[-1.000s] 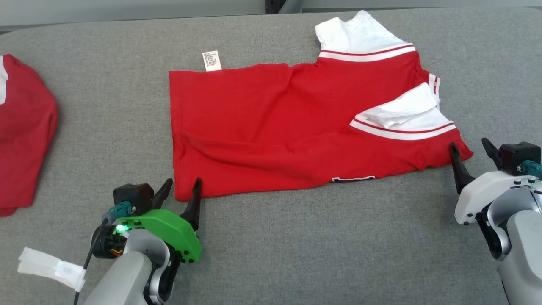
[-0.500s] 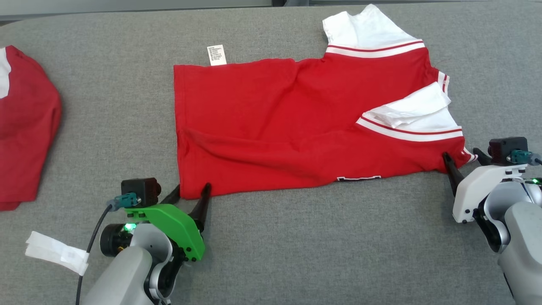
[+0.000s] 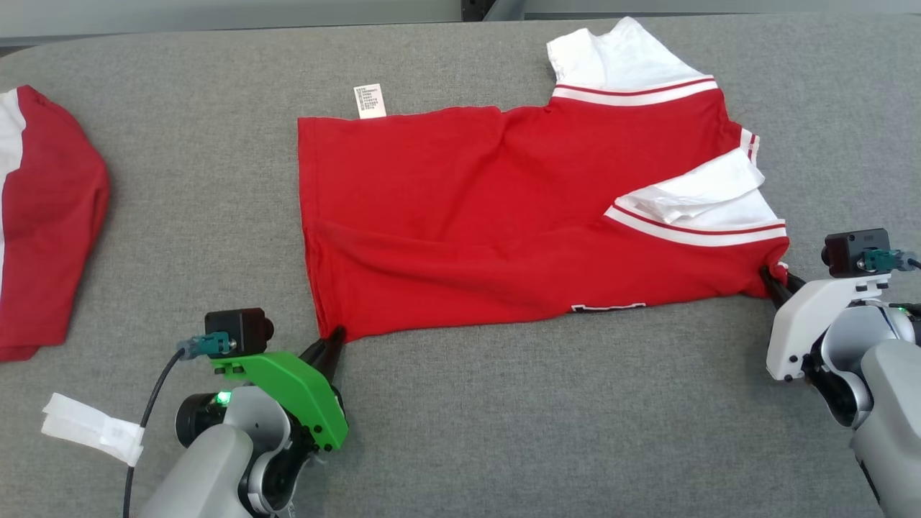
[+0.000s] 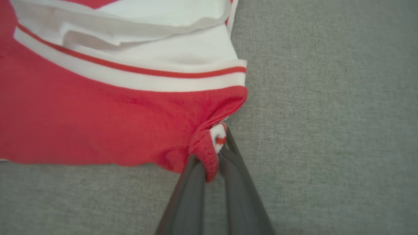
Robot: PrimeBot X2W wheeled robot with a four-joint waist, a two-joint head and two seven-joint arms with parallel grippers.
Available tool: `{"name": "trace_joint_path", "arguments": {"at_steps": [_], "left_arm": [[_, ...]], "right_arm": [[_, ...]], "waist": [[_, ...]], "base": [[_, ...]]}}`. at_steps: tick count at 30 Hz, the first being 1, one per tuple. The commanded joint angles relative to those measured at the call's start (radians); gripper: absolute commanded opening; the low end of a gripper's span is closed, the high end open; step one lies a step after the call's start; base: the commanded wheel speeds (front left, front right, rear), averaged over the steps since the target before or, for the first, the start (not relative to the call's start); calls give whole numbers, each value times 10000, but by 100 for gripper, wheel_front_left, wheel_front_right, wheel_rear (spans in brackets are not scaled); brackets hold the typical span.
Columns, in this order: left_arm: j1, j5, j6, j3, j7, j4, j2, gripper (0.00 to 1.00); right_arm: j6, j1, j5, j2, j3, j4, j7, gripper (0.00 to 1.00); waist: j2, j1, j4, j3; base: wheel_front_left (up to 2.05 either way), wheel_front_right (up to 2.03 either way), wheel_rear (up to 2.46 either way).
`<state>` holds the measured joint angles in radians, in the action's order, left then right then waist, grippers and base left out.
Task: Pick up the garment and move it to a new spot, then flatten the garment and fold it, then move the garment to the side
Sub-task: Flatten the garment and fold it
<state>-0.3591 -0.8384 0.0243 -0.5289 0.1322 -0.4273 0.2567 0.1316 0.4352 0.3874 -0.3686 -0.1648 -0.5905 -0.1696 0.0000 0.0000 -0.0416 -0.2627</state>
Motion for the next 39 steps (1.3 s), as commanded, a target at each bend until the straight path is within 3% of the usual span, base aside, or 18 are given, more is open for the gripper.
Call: {"name": "trace_joint_path", "arguments": {"at_steps": [1,7,12,17,24,25,26,27,28,34,39], "left_arm": [[97,-175,-95,-51,145,-51,4,0],[315,-525,-313,205,376,397,423,0],[1366,-999,-207,411,725,1947,1000,0],[2986,-1360,287,625,724,3789,1449,0],[4922,-1318,1052,666,459,4864,1802,0],[4998,-1254,1133,651,425,4806,1816,16],[5056,-1180,1176,631,384,4739,1824,45],[5079,-1194,1203,622,392,4663,1777,100],[5079,-1187,1194,584,395,4600,1760,100],[5064,-981,1241,680,476,4819,2240,100],[3794,-371,1422,1139,536,5360,2901,100]], "right_arm": [[-18,-79,185,-177,-49,7,-100,0],[-18,-271,804,-574,-133,359,-232,0],[-19,-1128,1457,-1051,113,1251,-519,0],[-19,-2764,1869,-1205,963,2622,-540,0],[-21,-4669,1600,-561,2132,4022,-846,0],[-21,-4734,1459,-434,2224,4026,-884,5],[-21,-4757,1345,-291,2277,4025,-911,27],[-21,-4732,1250,-161,2361,3983,-934,53],[-19,-4686,1116,-108,2382,3953,-1004,100],[-16,-4399,802,-537,2490,4457,-1397,100],[-11,-3160,657,-1017,3015,5664,-1857,100]], "waist": [[0,0,23,68],[0,0,113,428],[0,0,153,796],[0,0,161,973],[0,0,392,885],[0,0,419,865],[0,0,455,840],[0,0,475,824],[0,0,494,814],[0,0,495,648],[0,0,348,-97]], "base": [[0,0,0],[0,0,0],[0,0,0],[0,0,0],[0,0,0],[0,0,0],[0,0,0],[0,0,0],[0,0,0],[0,0,0],[0,0,0]]}}
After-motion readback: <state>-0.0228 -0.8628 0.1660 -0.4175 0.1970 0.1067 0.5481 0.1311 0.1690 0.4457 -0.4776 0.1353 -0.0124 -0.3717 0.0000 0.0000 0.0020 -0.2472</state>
